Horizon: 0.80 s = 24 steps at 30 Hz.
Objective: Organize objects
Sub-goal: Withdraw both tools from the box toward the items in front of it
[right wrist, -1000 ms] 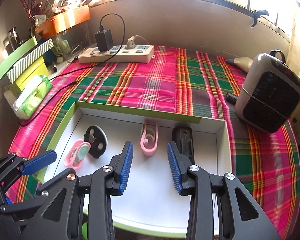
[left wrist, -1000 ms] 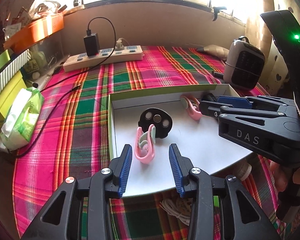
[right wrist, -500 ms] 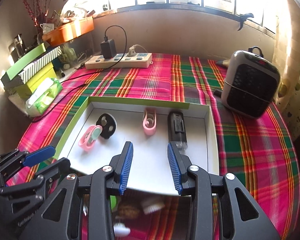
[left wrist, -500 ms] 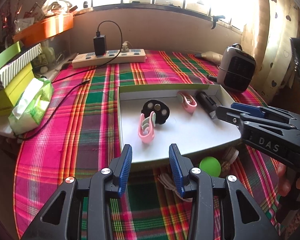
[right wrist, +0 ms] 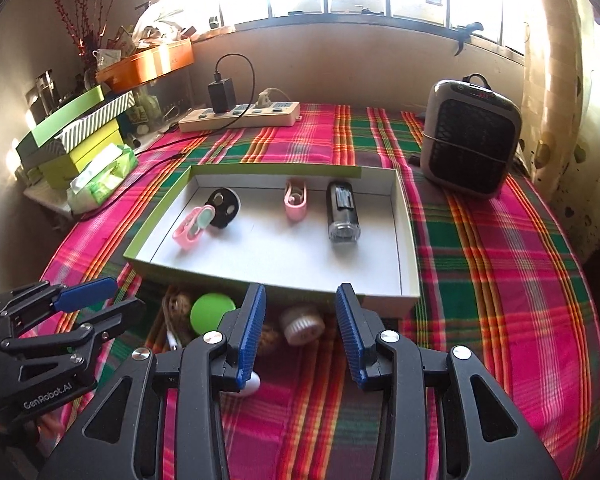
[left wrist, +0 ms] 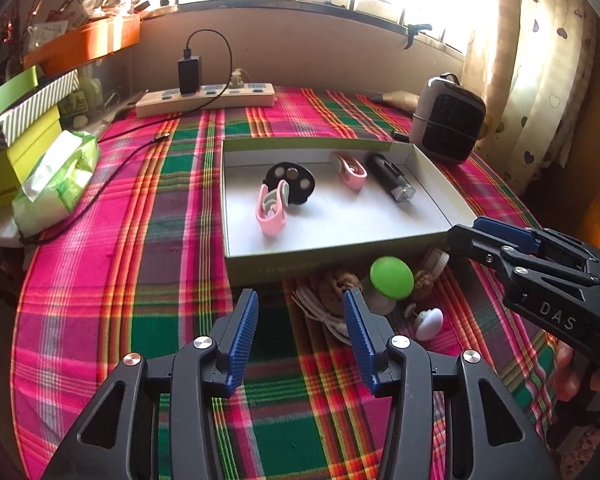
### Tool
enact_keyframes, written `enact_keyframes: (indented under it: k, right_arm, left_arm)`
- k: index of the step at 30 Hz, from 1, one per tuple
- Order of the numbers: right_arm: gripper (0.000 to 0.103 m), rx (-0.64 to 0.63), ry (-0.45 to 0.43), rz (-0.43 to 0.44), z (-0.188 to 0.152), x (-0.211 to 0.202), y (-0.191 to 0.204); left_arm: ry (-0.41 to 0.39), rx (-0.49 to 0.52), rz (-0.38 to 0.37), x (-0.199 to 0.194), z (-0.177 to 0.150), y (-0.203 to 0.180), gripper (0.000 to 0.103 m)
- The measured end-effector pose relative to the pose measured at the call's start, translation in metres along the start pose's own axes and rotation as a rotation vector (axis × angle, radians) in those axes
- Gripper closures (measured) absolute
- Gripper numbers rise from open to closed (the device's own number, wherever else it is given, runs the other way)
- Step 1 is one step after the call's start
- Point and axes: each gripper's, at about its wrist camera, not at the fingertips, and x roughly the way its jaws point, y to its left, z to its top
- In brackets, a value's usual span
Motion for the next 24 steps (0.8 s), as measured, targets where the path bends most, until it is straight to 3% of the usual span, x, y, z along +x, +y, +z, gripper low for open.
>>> enact_keyframes:
  k: [12,24]
  right_arm:
    - [0.06,0.016,0.018,0.008,-0.037,-0.009,-0.007]
    - [0.06,0.05,0.032,-0.002,-0.045,-0.006,-0.017]
  left_arm:
    - [0.036,-0.002,-0.034,0.008,-0.011,-0.014,0.057]
    - [0.067,-0.009,-0.021,0.024,-0.009,-0.023,0.053]
